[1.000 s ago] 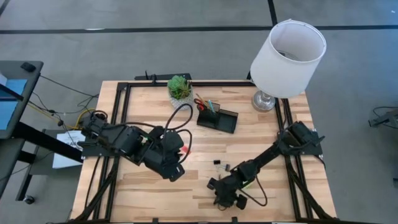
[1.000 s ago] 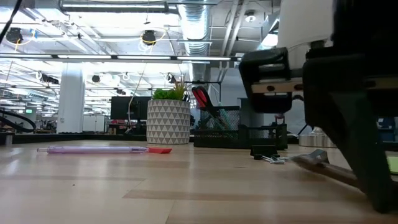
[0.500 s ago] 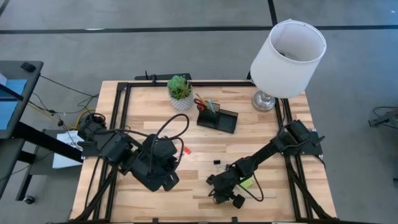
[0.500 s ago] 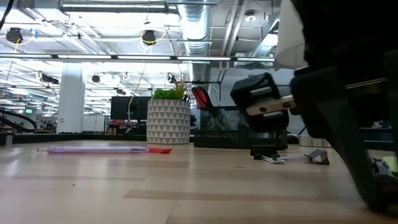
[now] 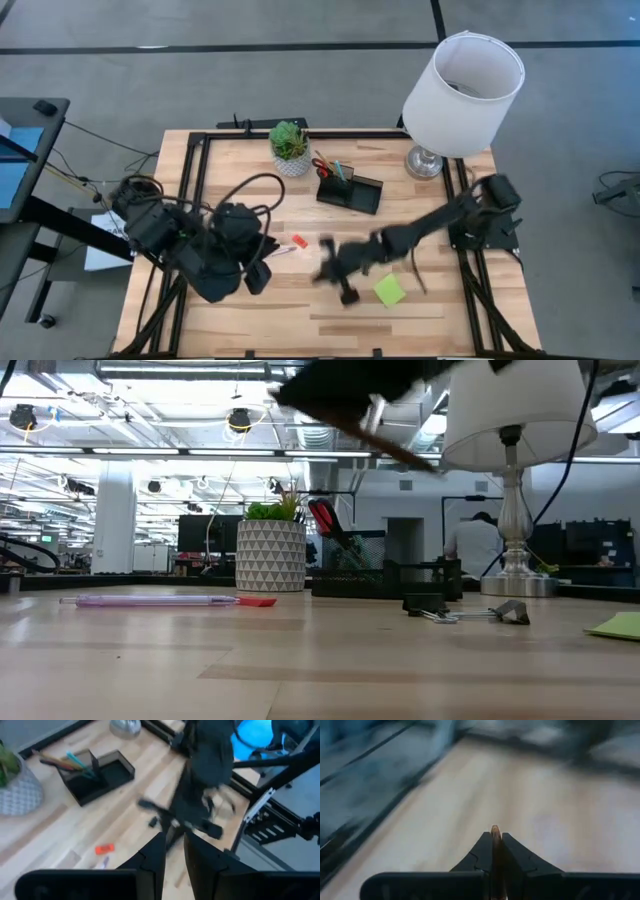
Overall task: Pick and place office supplies into organizer
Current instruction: Put the brown pen into the black desk organizer
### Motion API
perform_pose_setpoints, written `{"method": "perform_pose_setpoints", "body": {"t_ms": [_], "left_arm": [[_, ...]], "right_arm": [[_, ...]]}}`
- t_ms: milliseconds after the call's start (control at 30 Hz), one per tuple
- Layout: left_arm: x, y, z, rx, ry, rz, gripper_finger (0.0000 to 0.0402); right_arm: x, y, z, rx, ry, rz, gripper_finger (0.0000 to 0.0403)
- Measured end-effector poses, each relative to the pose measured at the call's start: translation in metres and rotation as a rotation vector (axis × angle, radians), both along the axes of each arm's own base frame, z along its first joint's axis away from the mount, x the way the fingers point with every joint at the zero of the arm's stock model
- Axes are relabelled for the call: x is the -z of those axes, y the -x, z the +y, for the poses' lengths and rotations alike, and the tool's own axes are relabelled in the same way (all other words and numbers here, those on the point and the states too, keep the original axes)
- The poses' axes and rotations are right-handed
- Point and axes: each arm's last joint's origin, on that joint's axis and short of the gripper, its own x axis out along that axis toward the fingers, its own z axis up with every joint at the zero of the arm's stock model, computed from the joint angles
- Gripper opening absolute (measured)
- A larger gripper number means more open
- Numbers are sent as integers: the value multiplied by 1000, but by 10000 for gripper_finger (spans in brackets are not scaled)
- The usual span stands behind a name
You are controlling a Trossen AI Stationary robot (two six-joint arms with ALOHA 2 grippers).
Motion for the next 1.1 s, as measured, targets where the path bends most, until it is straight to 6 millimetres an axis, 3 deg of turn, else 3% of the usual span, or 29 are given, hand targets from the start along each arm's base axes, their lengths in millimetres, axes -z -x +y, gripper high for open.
{"method": "perform_pose_setpoints", "body": {"t_ms": [233, 367, 500, 633, 767, 967, 1100], "left_arm": [[-16, 15, 19, -12, -121, -65, 61], [-27, 25, 37, -43, -188, -94, 61], [-35, 35, 52, -41, -239, -103, 61], [-41, 40, 63, -35, -279, -100, 61], [-43, 42, 67, -22, -316, -89, 61], [-43, 42, 70, -17, -340, -79, 61], [-43, 42, 71, -7, -360, -69, 61]], "right_arm": [[-85, 11, -97, 389, 14, -312, 11], [-102, 12, -154, 514, -50, -443, 10], [-79, -3, -195, 538, -168, -446, 11], [-43, -17, -225, 615, -177, -397, 7], [-25, -19, -247, 688, -216, -377, 2], [1, -17, -271, 789, -283, -263, 1], [17, -12, -270, 823, -235, -98, 1]]}}
